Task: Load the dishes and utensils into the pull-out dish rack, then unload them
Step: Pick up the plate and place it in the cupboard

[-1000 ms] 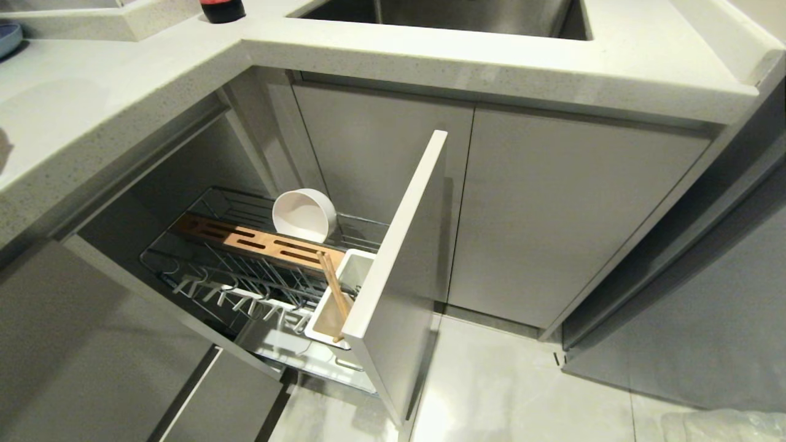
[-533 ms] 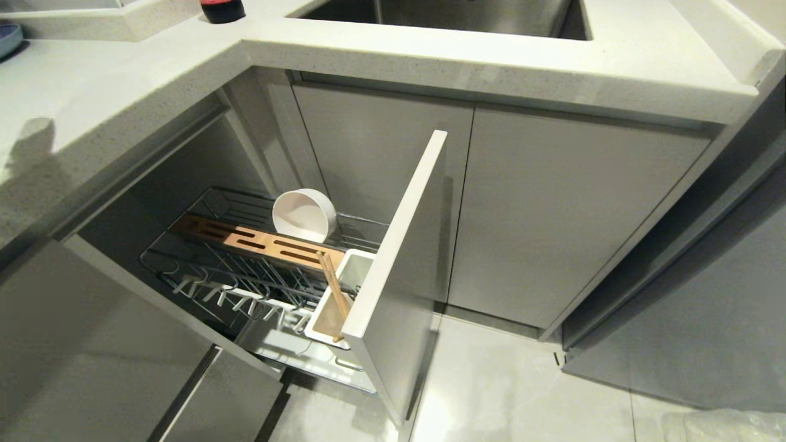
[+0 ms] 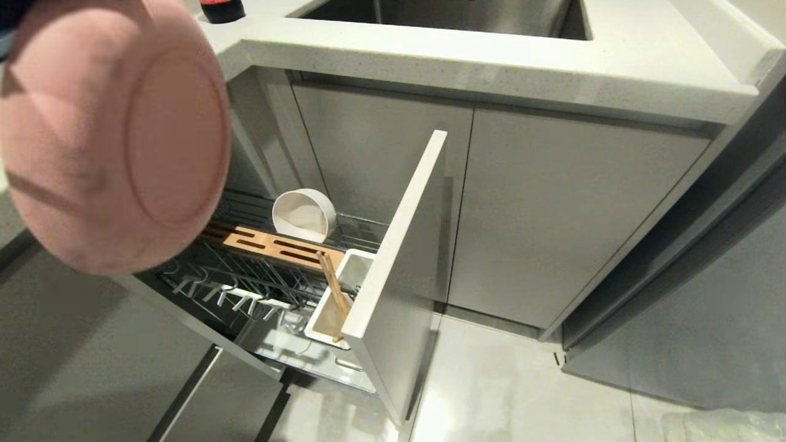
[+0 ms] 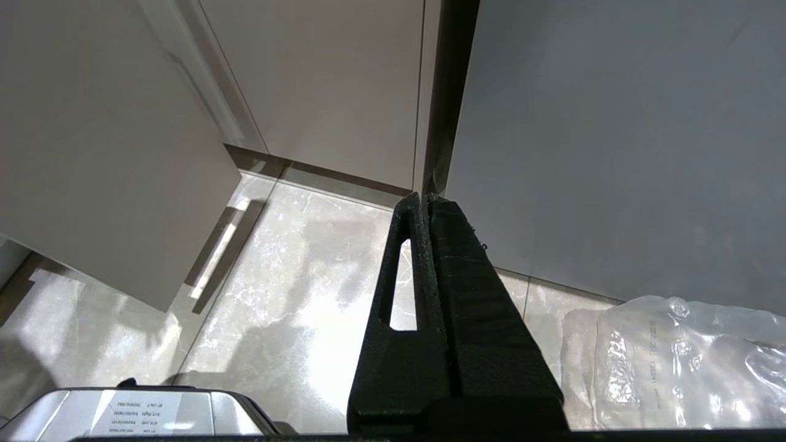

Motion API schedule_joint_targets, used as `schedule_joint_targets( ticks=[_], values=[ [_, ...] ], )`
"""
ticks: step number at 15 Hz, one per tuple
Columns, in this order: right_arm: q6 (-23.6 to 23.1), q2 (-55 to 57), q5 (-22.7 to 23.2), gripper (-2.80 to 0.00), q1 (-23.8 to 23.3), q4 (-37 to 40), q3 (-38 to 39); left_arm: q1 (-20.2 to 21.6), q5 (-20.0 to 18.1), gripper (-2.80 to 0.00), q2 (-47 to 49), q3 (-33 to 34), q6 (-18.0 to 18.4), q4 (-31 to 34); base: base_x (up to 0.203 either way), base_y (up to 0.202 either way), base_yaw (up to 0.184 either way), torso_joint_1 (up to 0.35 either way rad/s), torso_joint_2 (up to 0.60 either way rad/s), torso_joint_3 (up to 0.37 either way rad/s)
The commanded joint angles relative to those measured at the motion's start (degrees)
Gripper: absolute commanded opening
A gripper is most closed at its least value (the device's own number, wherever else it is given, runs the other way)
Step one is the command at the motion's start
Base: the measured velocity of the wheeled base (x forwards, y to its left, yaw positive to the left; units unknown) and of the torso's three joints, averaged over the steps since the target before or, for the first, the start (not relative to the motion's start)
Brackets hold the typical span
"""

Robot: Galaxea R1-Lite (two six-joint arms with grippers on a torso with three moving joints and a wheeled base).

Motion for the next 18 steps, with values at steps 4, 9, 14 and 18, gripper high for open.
schedule_joint_targets(
  ticks=[4, 9, 14, 18],
  values=[
    [0.0, -0.1, 0.0, -2.80, 0.0, 0.0, 0.0, 1.2, 9.3, -2.80, 4.1, 12.3, -1.7, -9.8, 0.000, 0.000, 0.000, 0.000, 0.00, 0.000],
    [0.0, 0.0, 0.0, -2.80, 0.0, 0.0, 0.0, 2.8, 20.7, -2.80, 9.3, 19.3, -1.6, -21.9, 0.000, 0.000, 0.000, 0.000, 0.00, 0.000],
    [0.0, 0.0, 0.0, -2.80, 0.0, 0.0, 0.0, 5.6, 28.2, -2.80, 14.8, 19.3, -1.5, -25.6, 0.000, 0.000, 0.000, 0.000, 0.00, 0.000],
    [0.0, -0.1, 0.0, -2.80, 0.0, 0.0, 0.0, 6.9, 28.3, -2.80, 18.6, 19.2, -1.9, -26.9, 0.000, 0.000, 0.000, 0.000, 0.00, 0.000]
  ],
)
